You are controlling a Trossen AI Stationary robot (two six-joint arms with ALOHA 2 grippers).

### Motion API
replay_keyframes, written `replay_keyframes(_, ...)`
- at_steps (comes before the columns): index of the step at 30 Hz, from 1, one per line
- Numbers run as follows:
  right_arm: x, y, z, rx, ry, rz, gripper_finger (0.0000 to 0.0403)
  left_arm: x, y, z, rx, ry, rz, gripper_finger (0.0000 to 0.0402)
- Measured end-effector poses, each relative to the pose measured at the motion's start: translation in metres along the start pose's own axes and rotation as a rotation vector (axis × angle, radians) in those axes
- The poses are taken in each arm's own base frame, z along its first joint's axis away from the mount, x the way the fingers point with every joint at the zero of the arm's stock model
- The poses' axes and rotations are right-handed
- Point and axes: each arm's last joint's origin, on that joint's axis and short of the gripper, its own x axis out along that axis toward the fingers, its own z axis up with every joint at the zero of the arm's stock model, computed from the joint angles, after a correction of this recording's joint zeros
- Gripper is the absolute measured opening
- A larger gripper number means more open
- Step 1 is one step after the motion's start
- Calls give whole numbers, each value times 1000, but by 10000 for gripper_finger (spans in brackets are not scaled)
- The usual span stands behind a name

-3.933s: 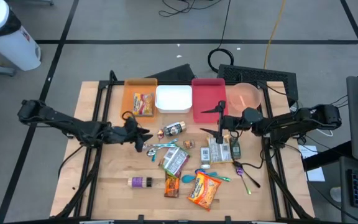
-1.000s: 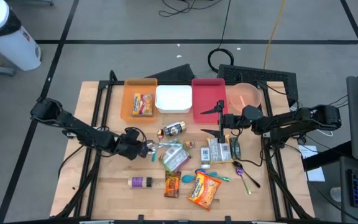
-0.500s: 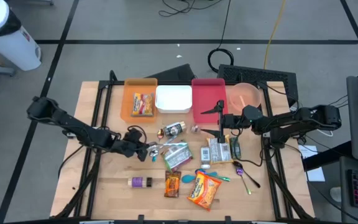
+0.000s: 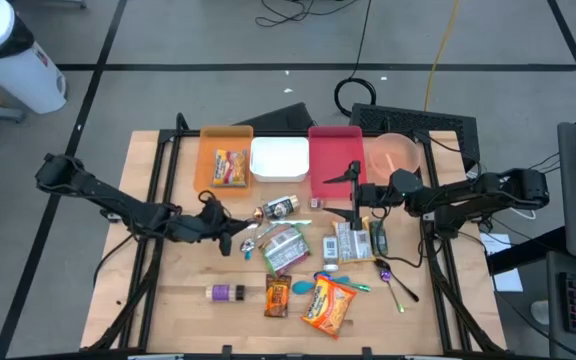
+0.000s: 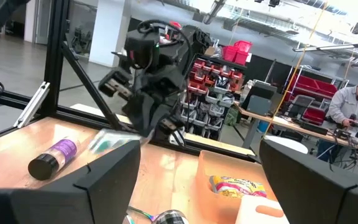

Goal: Pick & Place Food Item
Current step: Put the top blue patterned spoon into the white bin

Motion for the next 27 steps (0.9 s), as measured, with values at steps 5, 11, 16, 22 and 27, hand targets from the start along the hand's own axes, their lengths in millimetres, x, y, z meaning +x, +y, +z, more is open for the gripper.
replay_keyframes(5, 0, 2, 1, -7, -5, 16, 320, 1, 1, 4, 29, -66, 48, 8)
replay_keyframes(11, 2, 13, 3, -114, -26, 77, 320, 5, 10, 11, 35, -102, 110, 8)
replay_keyframes(16, 5, 35, 7, -265, -62, 157, 320, 10, 19, 18, 55, -126, 163, 5)
replay_keyframes(22, 9, 56, 5, -432, -33, 80, 320, 15, 28, 24, 48, -125, 200, 4)
replay_keyframes(27, 25, 72, -2, -581, 44, 46, 320, 20, 30, 22, 37, -109, 207, 7)
